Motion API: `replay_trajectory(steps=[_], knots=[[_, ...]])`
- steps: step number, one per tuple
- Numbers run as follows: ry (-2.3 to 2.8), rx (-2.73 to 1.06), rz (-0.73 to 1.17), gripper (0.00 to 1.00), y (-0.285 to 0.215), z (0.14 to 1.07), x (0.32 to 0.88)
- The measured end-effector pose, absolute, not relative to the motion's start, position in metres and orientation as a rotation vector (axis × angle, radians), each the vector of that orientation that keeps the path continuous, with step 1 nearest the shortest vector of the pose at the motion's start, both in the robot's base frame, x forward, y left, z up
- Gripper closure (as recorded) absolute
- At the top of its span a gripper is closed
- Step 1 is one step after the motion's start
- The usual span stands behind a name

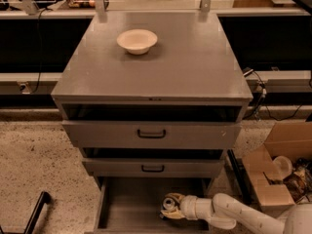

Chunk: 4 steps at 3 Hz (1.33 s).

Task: Pick pepsi can from bottom drawer and place on counter

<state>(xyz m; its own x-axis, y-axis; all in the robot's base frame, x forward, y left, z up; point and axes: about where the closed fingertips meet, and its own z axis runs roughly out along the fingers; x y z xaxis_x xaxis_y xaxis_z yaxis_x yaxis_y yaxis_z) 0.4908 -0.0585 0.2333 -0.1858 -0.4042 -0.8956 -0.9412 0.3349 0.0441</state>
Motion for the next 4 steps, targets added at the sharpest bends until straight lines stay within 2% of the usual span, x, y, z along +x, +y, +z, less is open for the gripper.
replay_trajectory(steps=[3,4], knots=[[1.688,-1.369,0.789,1.0,-0.099,0.436,0.426],[1.628,-1.4,0.697,1.0,-0.118,0.514,0.424]])
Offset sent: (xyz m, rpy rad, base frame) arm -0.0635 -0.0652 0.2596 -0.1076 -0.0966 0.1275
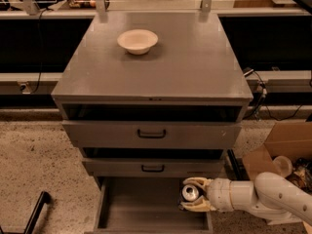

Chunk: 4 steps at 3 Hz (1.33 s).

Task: Pick pepsi can from bottom drawer and place on counter

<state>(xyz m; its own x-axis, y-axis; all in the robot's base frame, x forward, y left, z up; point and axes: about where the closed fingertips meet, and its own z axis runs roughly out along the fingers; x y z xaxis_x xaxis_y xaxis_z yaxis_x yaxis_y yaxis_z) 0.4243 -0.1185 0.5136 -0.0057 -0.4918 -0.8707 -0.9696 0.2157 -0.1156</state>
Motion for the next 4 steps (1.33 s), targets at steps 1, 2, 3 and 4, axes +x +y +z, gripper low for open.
replay_trajectory(steps=[1,2,3,4], knots=[[1.629,-1.399,0.703,1.0,-0.117,0.511,0.424],[1.589,-1.557,0.702,1.0,-0.111,0.545,0.407],[1.547,-1.759,0.774,1.0,-0.091,0.603,0.365],[1.546,-1.872,0.756,1.0,-0.087,0.703,0.37]])
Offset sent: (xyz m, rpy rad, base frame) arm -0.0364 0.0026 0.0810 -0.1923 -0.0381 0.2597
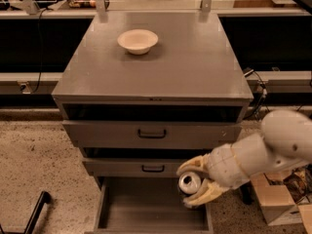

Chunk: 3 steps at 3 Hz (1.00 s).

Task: Pick pepsi can from bottom drawer and place on counter

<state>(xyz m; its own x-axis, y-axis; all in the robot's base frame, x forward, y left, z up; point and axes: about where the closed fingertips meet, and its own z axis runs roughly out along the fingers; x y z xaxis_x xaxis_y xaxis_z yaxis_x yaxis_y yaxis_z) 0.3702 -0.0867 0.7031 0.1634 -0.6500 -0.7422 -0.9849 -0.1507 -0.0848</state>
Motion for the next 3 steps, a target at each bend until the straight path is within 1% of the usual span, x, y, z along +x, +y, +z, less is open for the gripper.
replay_trajectory(steps=[1,2,3], knots=[[1.539,-1.866,0.742,1.0,-0.099,0.788,0.388],[1.587,-1.718,0.776,1.0,-0.145,0.846,0.408],[1.561,-1.707,0.716,1.0,-0.153,0.872,0.42]])
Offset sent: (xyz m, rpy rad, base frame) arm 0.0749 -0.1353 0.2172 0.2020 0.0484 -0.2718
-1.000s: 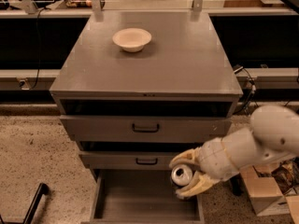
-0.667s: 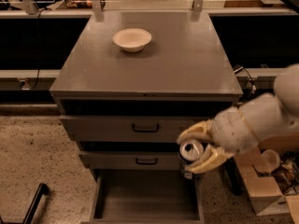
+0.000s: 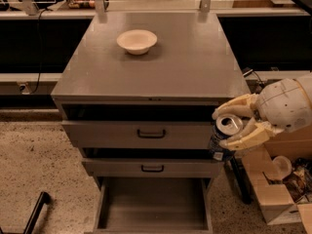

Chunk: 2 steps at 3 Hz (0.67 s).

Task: Pick pepsi can from bottom drawer and place on counter

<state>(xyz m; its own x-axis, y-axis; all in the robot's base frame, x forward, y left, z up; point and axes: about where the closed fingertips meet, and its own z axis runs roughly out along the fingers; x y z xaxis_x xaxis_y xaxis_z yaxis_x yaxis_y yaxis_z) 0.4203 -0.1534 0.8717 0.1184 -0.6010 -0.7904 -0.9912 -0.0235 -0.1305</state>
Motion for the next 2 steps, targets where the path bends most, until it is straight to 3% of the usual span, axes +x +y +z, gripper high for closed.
replay_trajectory(steps=[2], knots=[[1.636,-1.697,0.721,1.0,-0.148,0.873,0.439]])
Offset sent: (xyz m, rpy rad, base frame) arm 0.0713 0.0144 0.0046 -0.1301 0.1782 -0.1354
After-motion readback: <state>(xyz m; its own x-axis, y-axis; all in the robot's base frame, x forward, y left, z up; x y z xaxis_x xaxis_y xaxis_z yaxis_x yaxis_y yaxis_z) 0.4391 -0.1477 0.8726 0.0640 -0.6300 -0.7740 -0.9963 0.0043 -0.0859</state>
